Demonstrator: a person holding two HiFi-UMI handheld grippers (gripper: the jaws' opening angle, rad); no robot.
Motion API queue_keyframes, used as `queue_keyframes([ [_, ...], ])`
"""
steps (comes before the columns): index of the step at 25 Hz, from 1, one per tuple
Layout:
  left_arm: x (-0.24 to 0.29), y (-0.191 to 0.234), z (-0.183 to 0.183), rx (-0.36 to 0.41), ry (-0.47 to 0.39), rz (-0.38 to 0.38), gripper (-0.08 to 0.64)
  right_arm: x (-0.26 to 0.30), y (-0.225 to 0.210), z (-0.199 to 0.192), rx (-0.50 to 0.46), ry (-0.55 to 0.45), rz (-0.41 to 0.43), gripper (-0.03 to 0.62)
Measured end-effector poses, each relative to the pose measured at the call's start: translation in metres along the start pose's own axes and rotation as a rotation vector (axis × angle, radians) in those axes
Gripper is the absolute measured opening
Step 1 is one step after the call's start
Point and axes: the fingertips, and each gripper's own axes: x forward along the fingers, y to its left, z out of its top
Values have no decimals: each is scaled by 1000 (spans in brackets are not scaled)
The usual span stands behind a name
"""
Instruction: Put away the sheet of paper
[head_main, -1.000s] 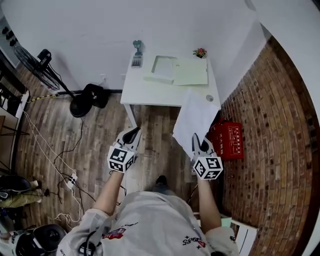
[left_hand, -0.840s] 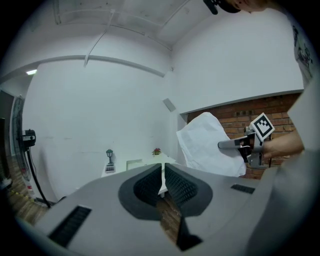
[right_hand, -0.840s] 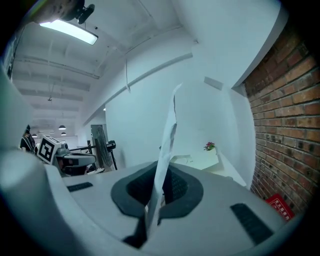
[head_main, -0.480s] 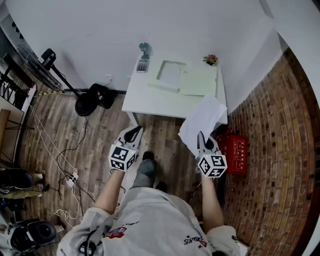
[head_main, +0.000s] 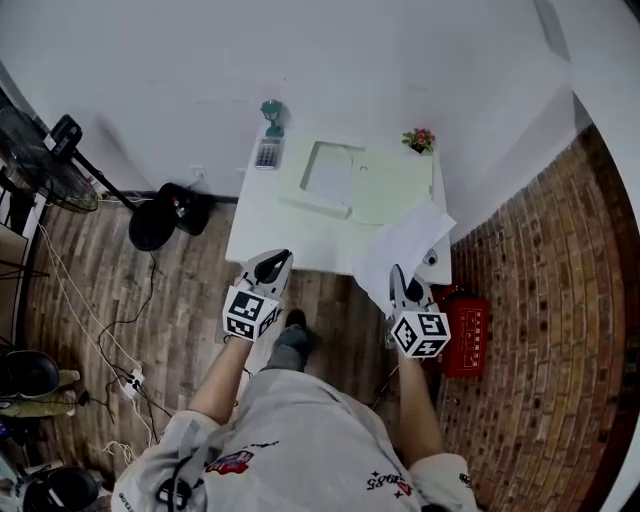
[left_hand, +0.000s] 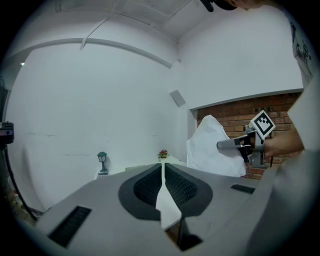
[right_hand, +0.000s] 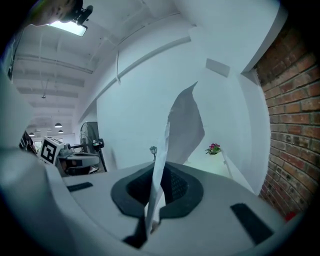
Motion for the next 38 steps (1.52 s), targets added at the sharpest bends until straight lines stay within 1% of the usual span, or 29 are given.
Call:
queue_keyframes([
  [7, 99, 83, 30, 29, 4, -60, 34, 109, -28, 40, 0, 15, -49, -3],
  [11, 135, 120, 37, 45, 2, -74, 34, 152, -38, 54, 11, 6, -73, -3],
  [14, 150, 137, 40, 31, 2, -81, 34, 174, -42, 60, 11, 13, -78, -3],
  [22, 186, 163, 42, 5, 7, -65, 34, 221, -60, 74, 6, 20, -55, -3],
  [26, 207, 170, 45, -2, 27, -41, 34, 247, -75, 80, -1, 25, -25, -3],
  [31, 230, 179, 51, -12, 26, 5, 34, 279, -94, 86, -10, 43, 27, -3],
  [33, 239, 184, 50, -16, 43, 23, 34, 293, -101, 87, -2, 49, 47, -3],
  [38, 259, 194, 49, -29, 44, 55, 34, 324, -115, 87, 60, 62, 101, -3],
])
